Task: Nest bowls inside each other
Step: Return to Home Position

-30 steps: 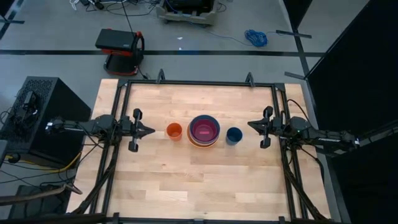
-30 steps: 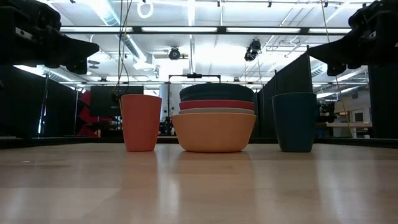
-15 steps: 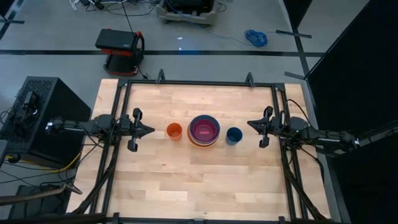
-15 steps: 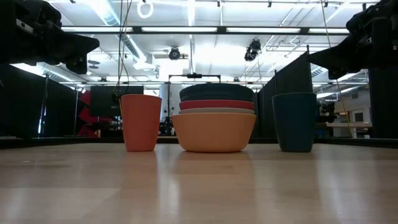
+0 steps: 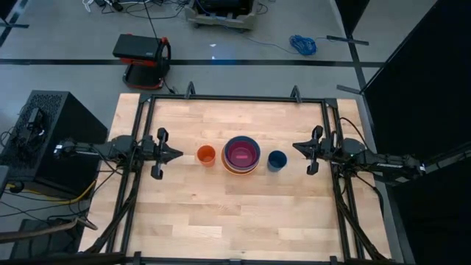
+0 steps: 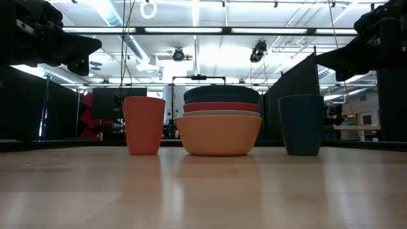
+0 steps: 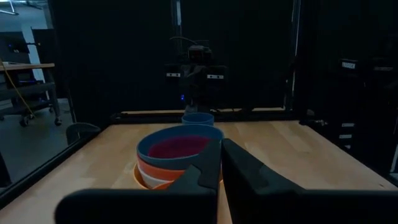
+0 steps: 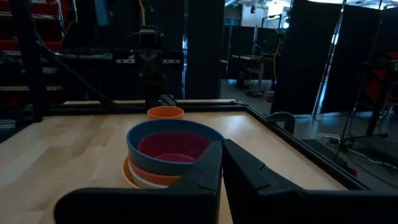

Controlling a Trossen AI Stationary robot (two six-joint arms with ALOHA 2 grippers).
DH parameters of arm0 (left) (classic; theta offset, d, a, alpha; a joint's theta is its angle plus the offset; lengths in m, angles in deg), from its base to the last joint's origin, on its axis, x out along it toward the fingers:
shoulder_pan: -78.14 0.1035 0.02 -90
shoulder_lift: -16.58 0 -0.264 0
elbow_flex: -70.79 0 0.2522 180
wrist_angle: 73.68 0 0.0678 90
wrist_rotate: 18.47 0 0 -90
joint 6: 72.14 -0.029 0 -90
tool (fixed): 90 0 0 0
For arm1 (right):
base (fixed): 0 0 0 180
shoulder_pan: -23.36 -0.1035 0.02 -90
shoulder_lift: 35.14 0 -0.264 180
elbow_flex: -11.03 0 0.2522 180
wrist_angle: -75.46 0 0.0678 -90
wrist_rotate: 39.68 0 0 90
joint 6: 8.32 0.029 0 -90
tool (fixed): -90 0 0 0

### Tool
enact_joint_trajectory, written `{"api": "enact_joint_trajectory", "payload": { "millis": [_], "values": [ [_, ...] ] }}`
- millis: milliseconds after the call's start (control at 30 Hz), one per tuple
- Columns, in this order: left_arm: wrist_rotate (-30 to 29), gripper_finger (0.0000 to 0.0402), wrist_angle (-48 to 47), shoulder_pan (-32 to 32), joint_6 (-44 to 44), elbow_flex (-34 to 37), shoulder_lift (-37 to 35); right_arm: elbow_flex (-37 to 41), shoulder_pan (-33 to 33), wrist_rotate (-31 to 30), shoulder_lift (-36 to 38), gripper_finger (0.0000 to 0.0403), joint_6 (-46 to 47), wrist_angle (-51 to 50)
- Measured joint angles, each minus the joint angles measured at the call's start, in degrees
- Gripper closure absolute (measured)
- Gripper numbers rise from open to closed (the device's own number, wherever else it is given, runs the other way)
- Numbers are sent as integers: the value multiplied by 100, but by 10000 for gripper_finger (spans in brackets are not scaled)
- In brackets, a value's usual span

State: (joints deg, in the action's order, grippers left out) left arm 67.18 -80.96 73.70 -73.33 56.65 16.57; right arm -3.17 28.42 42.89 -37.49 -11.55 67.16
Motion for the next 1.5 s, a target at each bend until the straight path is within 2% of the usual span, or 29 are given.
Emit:
{"api": "enact_joint_trajectory", "payload": {
  "millis": [1500],
  "values": [
    [1,398,0,0,-2,2,0,6,0,1,0,403,-3,1]
  ]
}}
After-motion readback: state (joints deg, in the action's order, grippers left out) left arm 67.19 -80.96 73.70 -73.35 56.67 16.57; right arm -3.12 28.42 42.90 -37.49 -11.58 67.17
